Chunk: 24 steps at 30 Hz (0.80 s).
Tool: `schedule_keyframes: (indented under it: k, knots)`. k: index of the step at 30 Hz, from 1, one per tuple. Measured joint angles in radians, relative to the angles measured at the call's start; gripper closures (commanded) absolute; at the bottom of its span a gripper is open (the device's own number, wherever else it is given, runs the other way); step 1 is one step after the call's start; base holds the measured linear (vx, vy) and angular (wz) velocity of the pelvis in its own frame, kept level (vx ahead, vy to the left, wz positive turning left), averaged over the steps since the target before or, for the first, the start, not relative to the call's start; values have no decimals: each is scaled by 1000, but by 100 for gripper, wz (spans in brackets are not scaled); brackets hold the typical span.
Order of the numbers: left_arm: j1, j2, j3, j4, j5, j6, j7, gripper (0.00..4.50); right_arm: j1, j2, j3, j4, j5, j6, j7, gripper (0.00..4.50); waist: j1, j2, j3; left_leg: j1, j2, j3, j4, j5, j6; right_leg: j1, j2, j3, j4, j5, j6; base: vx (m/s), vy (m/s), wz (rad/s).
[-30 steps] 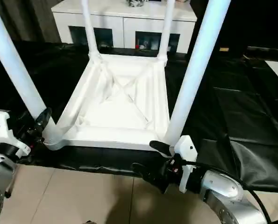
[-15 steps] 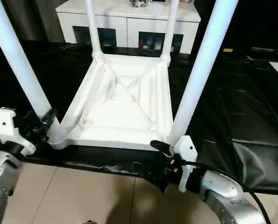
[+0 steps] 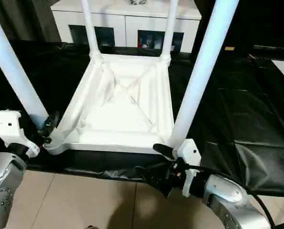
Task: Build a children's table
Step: Flip table
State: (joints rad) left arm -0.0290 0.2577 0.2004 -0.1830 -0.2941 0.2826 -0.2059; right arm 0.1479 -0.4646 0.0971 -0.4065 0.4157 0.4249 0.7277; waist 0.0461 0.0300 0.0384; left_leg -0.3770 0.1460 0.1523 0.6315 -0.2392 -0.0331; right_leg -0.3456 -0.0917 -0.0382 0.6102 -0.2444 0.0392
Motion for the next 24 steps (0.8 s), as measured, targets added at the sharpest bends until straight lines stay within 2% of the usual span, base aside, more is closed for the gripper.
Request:
schedule_keyframes:
  k: [8, 13, 16, 20, 24]
  knots:
    - [1, -33, 16, -1, 14, -7, 24, 247, 4, -2, 0, 0, 0, 0, 0, 0, -9, 1, 1, 0, 0, 0, 0, 0, 0, 0, 0, 0, 1, 0, 0, 0, 0, 0]
    - [-3, -125, 39, -39, -34, 35, 72, 247, -1, 7, 0, 16, -4, -8, -14, 0, -10, 6, 3, -1, 0, 2, 0, 1, 1, -1, -1, 1, 1, 0, 0, 0, 0, 0]
    - [-23, -199, 64, -49, -129, 69, 114, 247, -1, 12, 0, 27, -25, -18, -28, 0, -7, 12, 3, -5, 0, 2, 0, 4, 4, -4, -1, -1, 2, 0, 0, 0, 0, 0]
    - [-30, -266, 77, -49, -235, 89, 126, 247, -5, 36, 1, 32, -49, -28, -66, 0, -6, 9, 5, -7, 2, 2, -1, 10, 10, -5, -1, -3, 1, 0, 0, 0, 0, 0]
    - [-43, -302, 72, -47, -255, 97, 149, 247, -41, 98, 7, 73, -72, -25, -145, 0, -8, 6, 7, -8, 2, 2, 0, 10, 9, -5, -1, -2, 0, 0, 0, 0, 0, 0]
